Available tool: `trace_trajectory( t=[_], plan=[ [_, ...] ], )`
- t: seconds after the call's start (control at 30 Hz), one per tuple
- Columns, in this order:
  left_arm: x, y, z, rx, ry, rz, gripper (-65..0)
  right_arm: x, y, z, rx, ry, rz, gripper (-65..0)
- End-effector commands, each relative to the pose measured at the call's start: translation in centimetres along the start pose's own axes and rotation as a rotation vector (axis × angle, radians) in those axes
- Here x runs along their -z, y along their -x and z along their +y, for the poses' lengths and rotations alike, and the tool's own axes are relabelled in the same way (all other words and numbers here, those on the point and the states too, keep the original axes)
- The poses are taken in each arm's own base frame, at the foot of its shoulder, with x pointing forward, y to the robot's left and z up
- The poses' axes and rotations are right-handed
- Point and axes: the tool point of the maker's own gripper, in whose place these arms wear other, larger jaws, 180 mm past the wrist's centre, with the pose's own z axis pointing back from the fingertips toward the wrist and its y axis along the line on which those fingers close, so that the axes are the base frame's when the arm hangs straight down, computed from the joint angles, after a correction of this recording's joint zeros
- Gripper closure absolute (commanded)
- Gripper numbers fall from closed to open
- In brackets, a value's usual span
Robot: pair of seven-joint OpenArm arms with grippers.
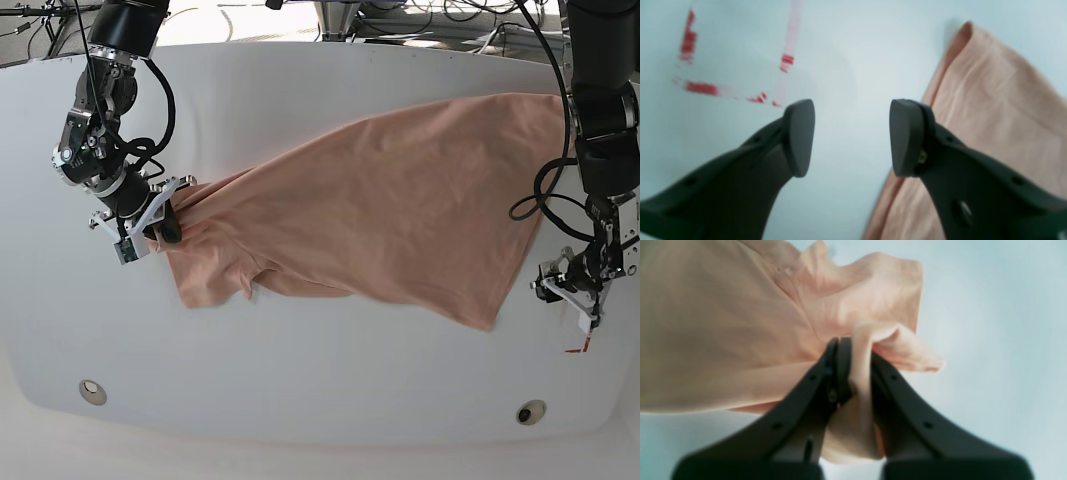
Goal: Fold the T-shirt properly
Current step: 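Lower the left gripper onto the shirt hem and grasp it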
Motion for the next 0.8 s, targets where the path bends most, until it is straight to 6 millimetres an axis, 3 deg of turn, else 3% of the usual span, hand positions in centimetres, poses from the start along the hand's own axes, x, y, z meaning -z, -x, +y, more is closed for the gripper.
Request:
trace_trajectory(
  t=[0.0,0.07,0.4,0.77],
  plan=[
    [0.0,-1.8,-0.4,-0.012,0.015,-0.054,-32.9,-0.5,-2.0,-0.5,-0.020,0.009,-0.064,0.0],
    [0.2,-1.6,-0.7,-0.018,0.021,-0.052,-32.9,-0.5,-2.0,-0.5,-0.020,0.009,-0.064,0.0],
    [1.4,-0.5,-5.8,-0.002,0.173,-0.042,-32.9,-0.5,-2.1,-0.5,-0.021,0.010,-0.065,0.0],
    [2.3,0.7,-9.1,-0.002,0.228,0.004,-32.9,-0.5,-2.1,-0.5,-0.021,0.010,-0.065,0.0]
  ],
)
